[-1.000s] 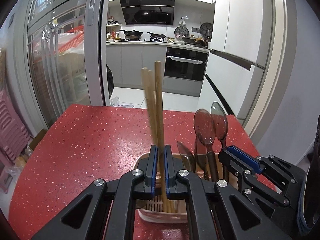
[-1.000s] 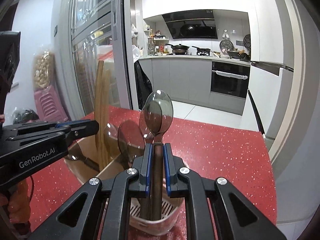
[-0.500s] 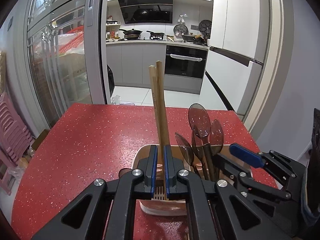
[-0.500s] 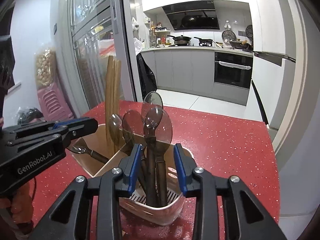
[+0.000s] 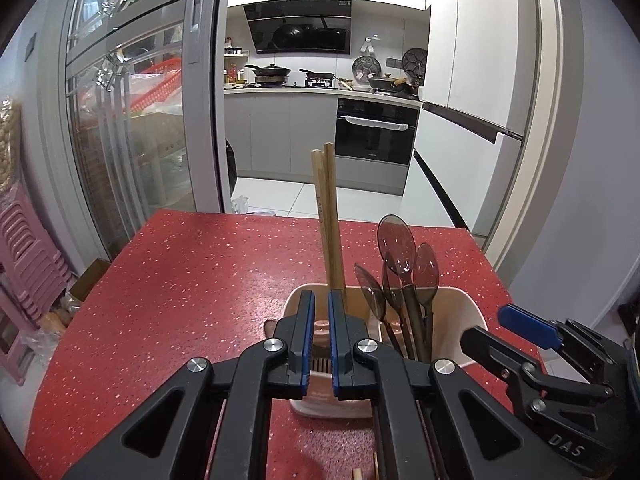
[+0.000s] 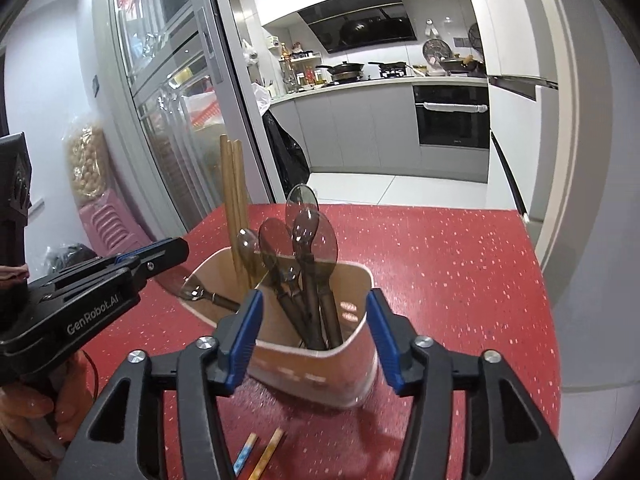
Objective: Organize utensils
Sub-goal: 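Move both open tools back over the two patterned chopsticks, then grasp the yellow patterned chopstick with the right tool while the left tool grasps the blue one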
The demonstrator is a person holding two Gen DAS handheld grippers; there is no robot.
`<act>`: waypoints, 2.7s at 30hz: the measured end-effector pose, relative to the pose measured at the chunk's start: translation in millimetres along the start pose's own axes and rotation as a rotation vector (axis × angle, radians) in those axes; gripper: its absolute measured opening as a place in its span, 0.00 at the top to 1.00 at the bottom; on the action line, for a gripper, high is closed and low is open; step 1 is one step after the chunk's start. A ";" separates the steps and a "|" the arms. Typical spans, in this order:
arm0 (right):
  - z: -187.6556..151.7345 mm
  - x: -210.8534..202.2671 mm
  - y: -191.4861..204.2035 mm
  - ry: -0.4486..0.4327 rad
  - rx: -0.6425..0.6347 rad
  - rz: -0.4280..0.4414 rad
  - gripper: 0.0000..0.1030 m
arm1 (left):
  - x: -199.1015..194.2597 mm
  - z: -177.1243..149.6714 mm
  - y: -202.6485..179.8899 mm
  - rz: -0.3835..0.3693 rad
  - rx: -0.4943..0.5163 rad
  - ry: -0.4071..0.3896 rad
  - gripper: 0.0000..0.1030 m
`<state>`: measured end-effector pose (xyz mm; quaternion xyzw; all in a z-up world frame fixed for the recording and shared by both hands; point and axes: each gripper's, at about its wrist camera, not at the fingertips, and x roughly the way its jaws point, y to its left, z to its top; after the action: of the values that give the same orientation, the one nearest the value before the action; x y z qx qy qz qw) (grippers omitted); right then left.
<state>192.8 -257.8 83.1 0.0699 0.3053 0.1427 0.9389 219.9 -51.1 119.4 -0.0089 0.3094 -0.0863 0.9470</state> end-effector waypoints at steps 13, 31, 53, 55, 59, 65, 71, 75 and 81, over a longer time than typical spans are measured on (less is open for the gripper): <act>-40.4 -34.7 10.3 0.104 0.062 0.017 0.24 | -38.3 -39.5 12.2 0.005 -0.014 0.035 0.69; -100.4 -46.1 27.6 0.240 0.125 -0.015 0.07 | -59.1 -135.0 56.9 0.078 -0.104 0.155 0.00; -138.2 -8.3 51.2 0.509 0.104 -0.111 0.02 | -6.8 -200.9 109.8 0.094 -0.169 0.312 0.00; -140.0 -4.4 52.6 0.527 0.105 -0.123 0.04 | -7.3 -204.1 116.4 0.099 -0.181 0.312 0.00; -144.3 6.5 55.6 0.575 0.107 -0.145 0.21 | -5.6 -202.2 126.9 0.103 -0.202 0.316 0.00; -146.9 20.9 64.4 0.609 0.088 -0.176 0.32 | -7.9 -203.8 132.7 0.102 -0.203 0.313 0.00; -147.0 34.0 84.0 0.622 -0.021 -0.259 0.41 | -5.1 -201.5 135.0 0.100 -0.199 0.316 0.00; -147.3 37.4 90.4 0.628 -0.056 -0.250 0.45 | -9.9 -203.2 122.1 0.098 -0.185 0.322 0.00; -143.1 34.4 88.9 0.629 -0.066 -0.239 0.73 | -9.6 -203.2 104.7 0.081 -0.169 0.342 0.00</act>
<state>114.5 -156.4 -31.5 -0.0443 0.5813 0.0561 0.8105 109.4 61.1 -46.6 -0.0612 0.4721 -0.0219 0.8791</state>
